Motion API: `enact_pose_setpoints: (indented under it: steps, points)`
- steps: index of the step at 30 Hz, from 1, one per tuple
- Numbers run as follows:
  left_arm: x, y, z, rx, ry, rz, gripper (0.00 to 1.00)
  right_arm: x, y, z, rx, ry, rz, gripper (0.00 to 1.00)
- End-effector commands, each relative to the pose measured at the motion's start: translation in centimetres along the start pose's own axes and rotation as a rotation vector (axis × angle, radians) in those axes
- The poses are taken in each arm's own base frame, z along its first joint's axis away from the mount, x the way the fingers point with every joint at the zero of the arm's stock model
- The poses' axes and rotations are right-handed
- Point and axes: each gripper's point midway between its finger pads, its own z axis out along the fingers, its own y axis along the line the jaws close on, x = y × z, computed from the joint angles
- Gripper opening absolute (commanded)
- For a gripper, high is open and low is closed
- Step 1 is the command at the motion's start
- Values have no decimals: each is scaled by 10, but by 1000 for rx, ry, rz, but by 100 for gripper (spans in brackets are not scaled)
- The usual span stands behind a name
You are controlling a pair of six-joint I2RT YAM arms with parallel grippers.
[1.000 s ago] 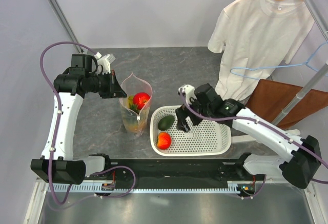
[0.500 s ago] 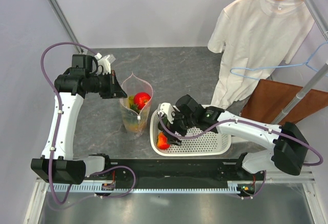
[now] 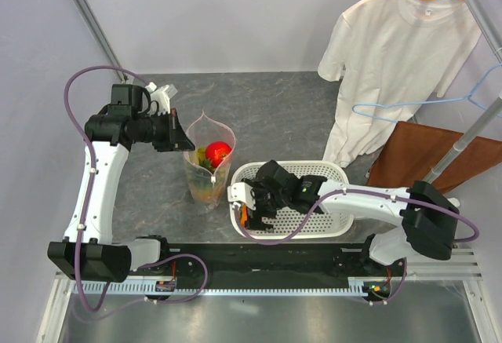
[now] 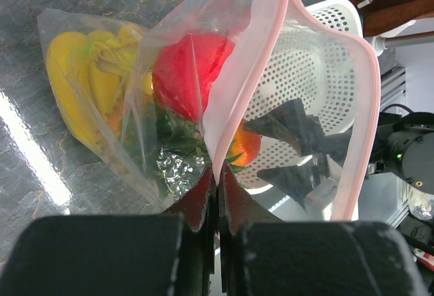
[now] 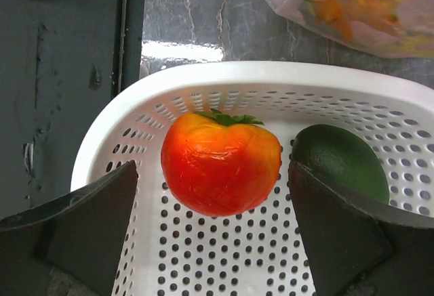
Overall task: Place the food in the zip-top bag and seal the zipper
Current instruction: Pick up the fake fruit from the bin.
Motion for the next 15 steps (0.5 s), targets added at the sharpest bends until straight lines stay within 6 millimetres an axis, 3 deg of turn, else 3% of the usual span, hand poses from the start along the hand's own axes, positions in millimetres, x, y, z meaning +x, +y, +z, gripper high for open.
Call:
enact_pose_setpoints:
  steps: [1,9,11,15]
  points:
    - [-2,-6,-3,29,-25,26,2,-1,-9,12,30,-6,-89,98]
    - [-3,-5,-2,26,-26,28,2,15,-6,18,14,40,-92,92]
    - [-3,-5,-2,23,-30,29,2,17,-7,15,24,48,-82,85]
    - [-1,-4,-1,22,-24,22,2,10,-4,1,41,39,-31,61]
